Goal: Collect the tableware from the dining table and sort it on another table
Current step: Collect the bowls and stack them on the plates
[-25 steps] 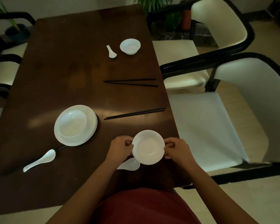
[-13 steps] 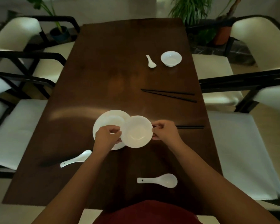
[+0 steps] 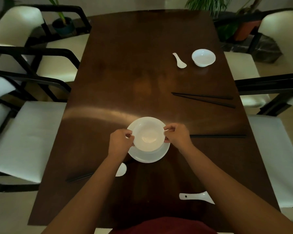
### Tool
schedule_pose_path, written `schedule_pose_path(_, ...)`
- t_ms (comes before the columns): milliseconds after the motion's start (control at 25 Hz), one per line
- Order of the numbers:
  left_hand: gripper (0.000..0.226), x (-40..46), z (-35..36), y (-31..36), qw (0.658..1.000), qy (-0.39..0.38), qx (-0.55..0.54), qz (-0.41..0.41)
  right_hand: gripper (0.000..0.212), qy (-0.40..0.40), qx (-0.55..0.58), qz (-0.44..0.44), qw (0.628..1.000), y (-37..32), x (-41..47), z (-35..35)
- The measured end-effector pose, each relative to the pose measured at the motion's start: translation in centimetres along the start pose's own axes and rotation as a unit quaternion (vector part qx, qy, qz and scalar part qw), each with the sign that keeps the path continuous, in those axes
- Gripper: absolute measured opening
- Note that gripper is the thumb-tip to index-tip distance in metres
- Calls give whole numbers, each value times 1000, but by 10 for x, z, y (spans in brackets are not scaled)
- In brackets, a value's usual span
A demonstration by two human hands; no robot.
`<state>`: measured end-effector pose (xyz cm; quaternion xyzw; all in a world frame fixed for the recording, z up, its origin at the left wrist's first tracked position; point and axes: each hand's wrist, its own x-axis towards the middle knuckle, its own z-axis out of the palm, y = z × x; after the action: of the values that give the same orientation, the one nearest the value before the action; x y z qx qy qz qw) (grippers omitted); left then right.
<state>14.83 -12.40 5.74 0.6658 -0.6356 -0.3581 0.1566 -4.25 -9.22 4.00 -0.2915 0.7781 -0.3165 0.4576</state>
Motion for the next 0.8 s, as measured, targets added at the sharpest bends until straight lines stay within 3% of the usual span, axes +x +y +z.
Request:
schedule_pose_path(240,26,9,2,-12,999,-21,21,15,16,32,-42,-14,999,14,-4,7)
schedule_pose_path(400,26,18,2,-17,985,-78,-104,-112,28,13,-8,19,1000,18,-3,12)
schedule_pose_path(600,24,23,1,-19,981,-87,-137,-103,26,20,18,21,999,15,-2,14)
schedule_pose_path(720,29,25,-5,-15,998,-68,-2,14,22,30,-28,-10,999,8,-5,5)
schedule_pose_path(800,34,34,-9,1,985,-44,86,143,21,55,-146,-80,984,-3,-4,-12)
